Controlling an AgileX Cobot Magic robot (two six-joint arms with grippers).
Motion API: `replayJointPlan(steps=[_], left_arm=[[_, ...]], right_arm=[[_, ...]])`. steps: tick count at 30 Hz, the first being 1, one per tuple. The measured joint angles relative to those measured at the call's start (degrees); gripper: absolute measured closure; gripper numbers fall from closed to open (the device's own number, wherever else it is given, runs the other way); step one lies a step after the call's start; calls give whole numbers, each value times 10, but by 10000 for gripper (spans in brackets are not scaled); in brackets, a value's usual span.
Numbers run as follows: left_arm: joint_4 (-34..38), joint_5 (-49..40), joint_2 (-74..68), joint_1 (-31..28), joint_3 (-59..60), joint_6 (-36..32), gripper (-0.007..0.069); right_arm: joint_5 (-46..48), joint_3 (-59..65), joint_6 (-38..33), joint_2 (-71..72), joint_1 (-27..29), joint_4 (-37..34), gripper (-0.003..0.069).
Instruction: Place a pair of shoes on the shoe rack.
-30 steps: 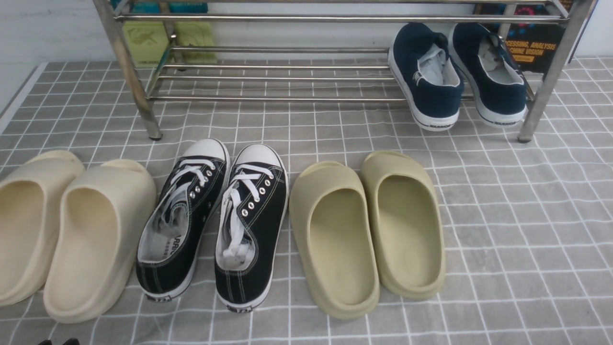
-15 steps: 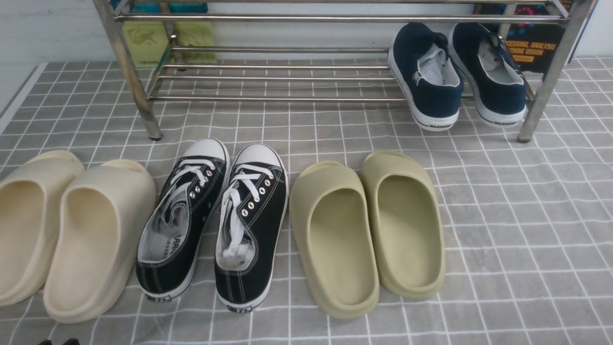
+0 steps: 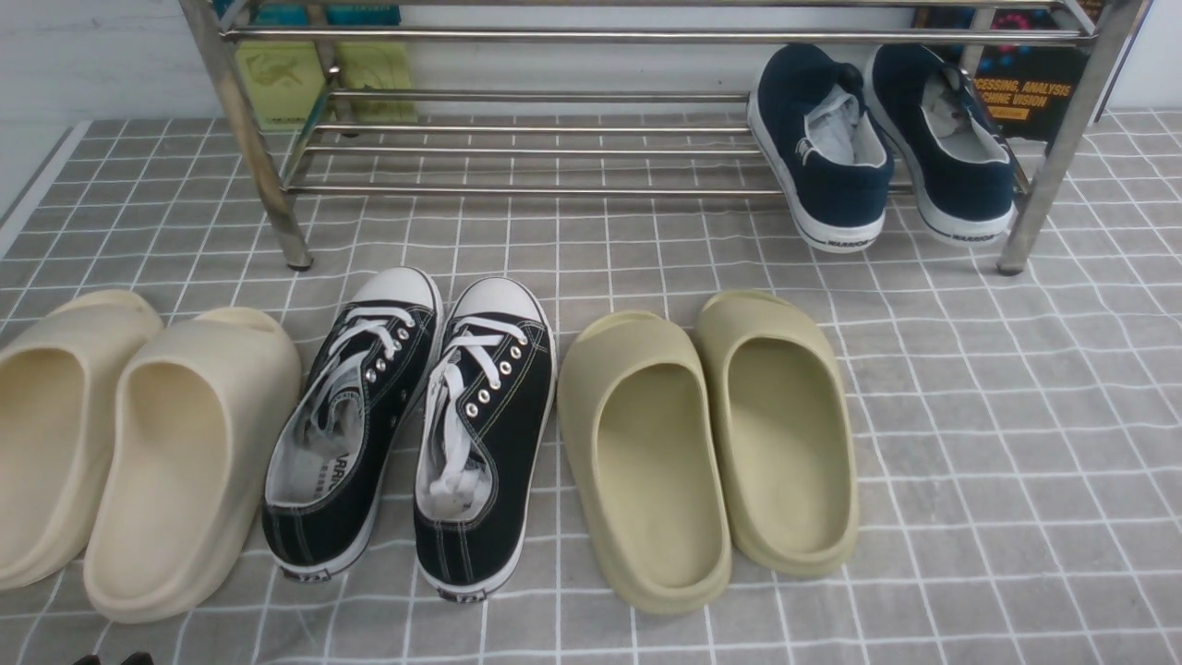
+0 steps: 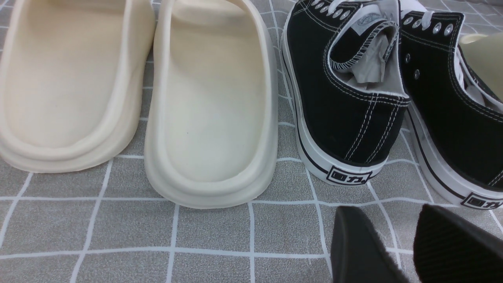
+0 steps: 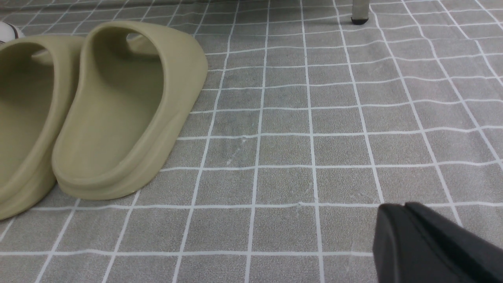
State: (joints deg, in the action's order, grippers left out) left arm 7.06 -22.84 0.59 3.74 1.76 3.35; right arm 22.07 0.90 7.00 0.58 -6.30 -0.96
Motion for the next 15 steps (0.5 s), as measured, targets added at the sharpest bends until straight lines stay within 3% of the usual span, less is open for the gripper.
replayJointPlan(steps=[15], left_arm=[[0,0,0,0,0,0,386]], right_arm=[[0,0,0,0,0,0,601]])
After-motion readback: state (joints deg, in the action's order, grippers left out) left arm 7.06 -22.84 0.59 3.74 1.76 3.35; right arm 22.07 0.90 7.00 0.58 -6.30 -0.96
